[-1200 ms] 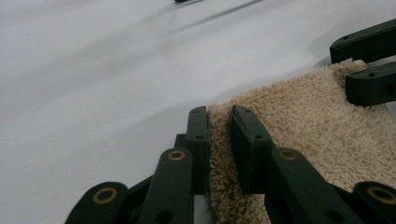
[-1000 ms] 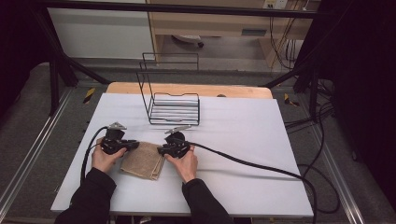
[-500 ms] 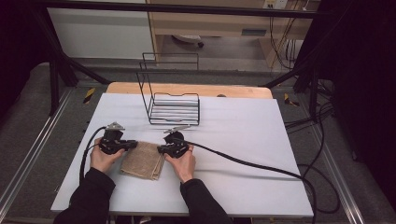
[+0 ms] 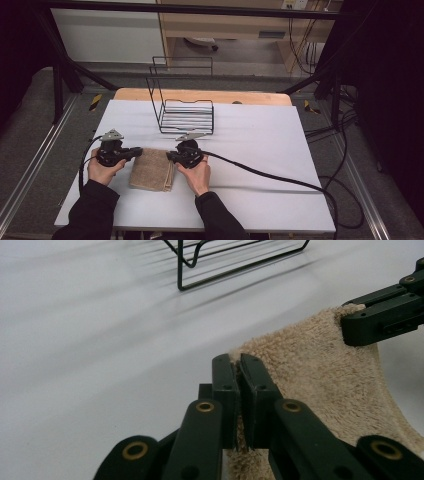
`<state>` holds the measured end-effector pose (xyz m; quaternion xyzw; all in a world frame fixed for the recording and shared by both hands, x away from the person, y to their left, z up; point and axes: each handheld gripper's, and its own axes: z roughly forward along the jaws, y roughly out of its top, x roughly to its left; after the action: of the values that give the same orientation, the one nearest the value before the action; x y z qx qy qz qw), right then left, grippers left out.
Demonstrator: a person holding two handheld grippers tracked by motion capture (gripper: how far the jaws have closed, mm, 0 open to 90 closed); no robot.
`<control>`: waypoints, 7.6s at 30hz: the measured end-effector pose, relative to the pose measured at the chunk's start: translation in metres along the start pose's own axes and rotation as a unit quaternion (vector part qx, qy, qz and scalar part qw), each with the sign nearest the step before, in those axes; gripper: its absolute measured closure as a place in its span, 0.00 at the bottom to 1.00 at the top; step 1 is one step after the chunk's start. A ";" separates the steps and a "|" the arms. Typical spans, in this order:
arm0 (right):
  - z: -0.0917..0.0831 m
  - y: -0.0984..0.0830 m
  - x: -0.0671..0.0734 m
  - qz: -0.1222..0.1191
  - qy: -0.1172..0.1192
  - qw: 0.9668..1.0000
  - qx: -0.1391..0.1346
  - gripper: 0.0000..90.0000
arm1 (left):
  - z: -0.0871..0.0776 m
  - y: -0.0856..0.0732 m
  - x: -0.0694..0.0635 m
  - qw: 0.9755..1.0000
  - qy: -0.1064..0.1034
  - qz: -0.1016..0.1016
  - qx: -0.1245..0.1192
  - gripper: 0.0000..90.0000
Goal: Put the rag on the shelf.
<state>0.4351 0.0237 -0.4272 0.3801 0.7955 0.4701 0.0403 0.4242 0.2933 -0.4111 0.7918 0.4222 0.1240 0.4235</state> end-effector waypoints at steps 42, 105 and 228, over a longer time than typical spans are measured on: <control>-0.073 0.035 0.016 -0.101 -0.021 0.991 -0.088 0.95 | -0.039 0.032 -0.052 0.992 0.030 0.036 -0.114 0.95; -0.157 0.095 -0.012 -0.115 -0.064 0.968 -0.212 0.95 | -0.041 0.133 -0.088 0.968 0.018 0.060 -0.243 0.95; -0.144 0.169 -0.049 -0.159 -0.090 0.959 -0.214 0.94 | -0.026 0.197 -0.047 0.962 0.017 0.102 -0.251 0.94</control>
<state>0.5045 -0.0660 -0.2300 0.2721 0.7192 0.5810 0.2668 0.4919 0.2152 -0.2347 0.6967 0.3017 0.2822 0.5864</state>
